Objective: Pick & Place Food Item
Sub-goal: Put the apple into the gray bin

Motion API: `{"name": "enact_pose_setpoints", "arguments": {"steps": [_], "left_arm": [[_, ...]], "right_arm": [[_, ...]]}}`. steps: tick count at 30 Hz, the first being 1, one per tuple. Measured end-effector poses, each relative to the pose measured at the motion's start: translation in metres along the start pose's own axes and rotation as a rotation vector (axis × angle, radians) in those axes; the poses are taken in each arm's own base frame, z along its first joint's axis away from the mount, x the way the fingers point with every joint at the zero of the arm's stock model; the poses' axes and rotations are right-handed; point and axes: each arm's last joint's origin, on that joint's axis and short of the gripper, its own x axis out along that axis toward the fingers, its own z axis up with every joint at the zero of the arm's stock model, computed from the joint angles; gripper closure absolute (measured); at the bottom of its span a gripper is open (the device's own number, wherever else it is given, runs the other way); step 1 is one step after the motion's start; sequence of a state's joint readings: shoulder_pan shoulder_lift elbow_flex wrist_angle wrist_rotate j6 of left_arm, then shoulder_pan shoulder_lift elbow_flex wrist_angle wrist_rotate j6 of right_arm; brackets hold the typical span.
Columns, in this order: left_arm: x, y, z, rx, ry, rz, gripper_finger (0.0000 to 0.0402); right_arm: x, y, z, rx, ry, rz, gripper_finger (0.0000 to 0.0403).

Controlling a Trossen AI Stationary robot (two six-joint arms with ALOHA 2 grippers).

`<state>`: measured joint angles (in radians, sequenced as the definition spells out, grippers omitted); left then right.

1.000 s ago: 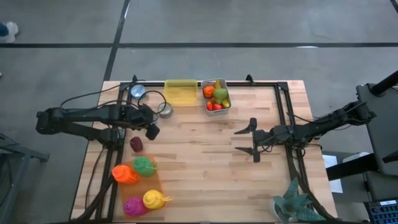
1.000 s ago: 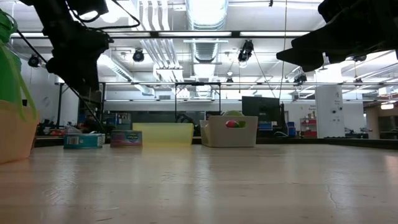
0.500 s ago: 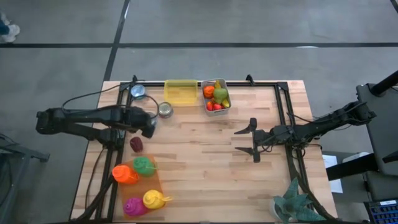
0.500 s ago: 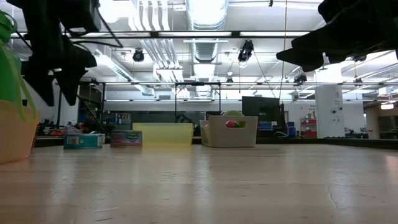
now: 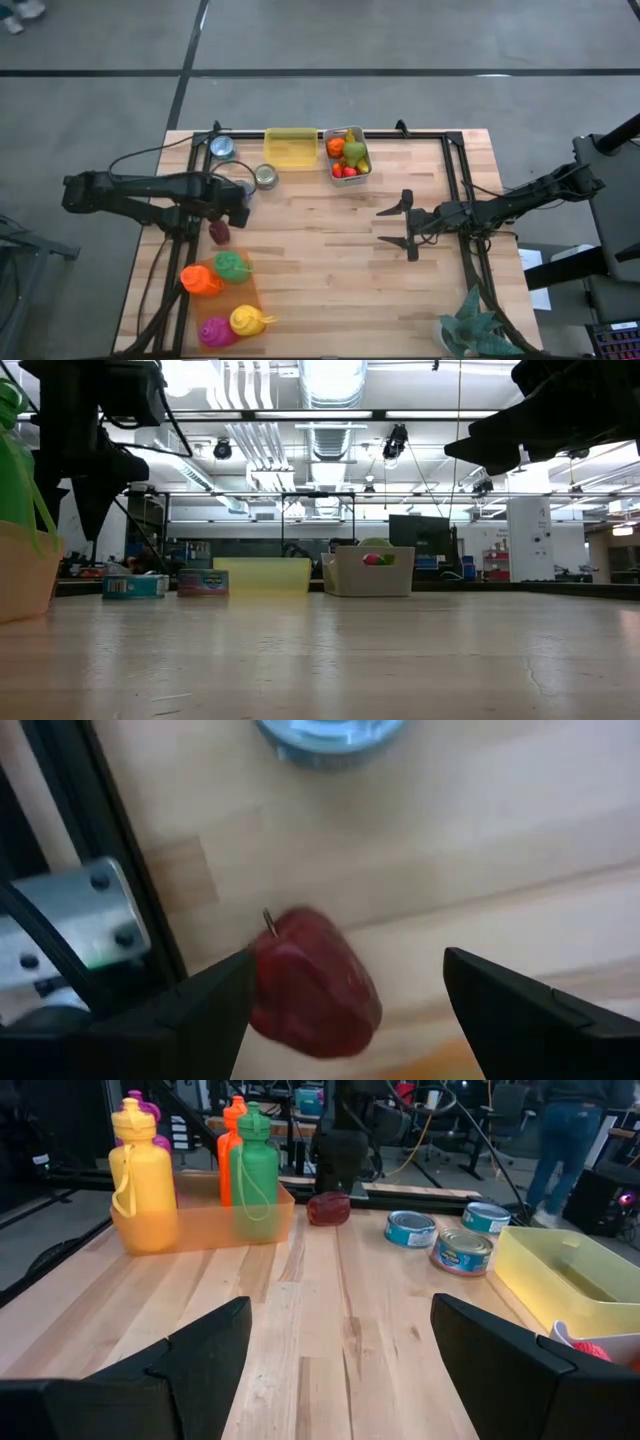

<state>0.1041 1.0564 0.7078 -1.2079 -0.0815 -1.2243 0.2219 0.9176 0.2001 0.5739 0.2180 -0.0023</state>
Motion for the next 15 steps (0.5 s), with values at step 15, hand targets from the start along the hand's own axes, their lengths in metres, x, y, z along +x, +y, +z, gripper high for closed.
{"name": "enact_pose_setpoints", "arguments": {"steps": [15], "left_arm": [[0.014, -0.01, 0.0, -0.104, 0.095, 0.109, 0.0078]], "right_arm": [[0.0, 0.0, 0.0, 0.001, 0.0, 0.0, 0.0097]]}}
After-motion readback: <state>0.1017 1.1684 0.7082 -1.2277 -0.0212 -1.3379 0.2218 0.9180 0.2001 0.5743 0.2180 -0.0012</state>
